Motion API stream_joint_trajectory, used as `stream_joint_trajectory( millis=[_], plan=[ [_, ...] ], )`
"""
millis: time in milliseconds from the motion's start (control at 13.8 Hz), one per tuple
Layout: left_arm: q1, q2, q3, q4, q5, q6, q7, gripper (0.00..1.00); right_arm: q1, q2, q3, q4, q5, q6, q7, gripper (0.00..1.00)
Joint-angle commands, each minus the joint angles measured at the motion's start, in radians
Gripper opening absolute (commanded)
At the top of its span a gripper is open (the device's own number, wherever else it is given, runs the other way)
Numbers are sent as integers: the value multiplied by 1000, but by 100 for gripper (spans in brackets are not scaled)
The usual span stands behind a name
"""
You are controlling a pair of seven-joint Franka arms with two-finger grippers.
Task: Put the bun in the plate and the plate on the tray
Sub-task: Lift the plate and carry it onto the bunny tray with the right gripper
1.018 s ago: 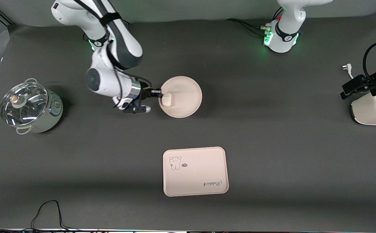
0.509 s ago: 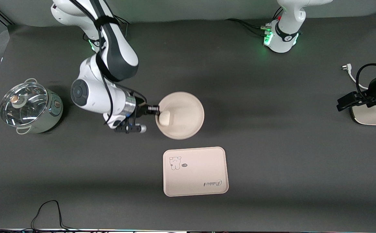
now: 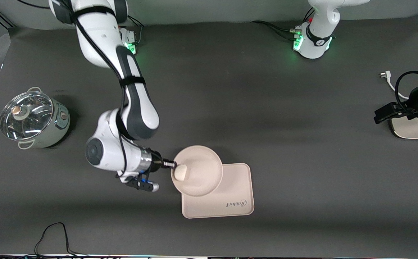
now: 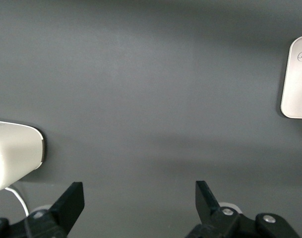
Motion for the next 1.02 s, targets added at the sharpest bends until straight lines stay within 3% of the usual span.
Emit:
stream_joint_trajectory(
  millis=[0,291,945],
  plan=[
    [-5,-19,2,-19,10,15,1,100,-62,87,91,135,46,30,32,0],
    [-6,-19,2,-21,8,24,4,100,-62,156,181,135,44,214,55,0],
    [-11,-15,2,-19,8,41,3,100,-65,245,205,151,44,309,49,0]
  ],
)
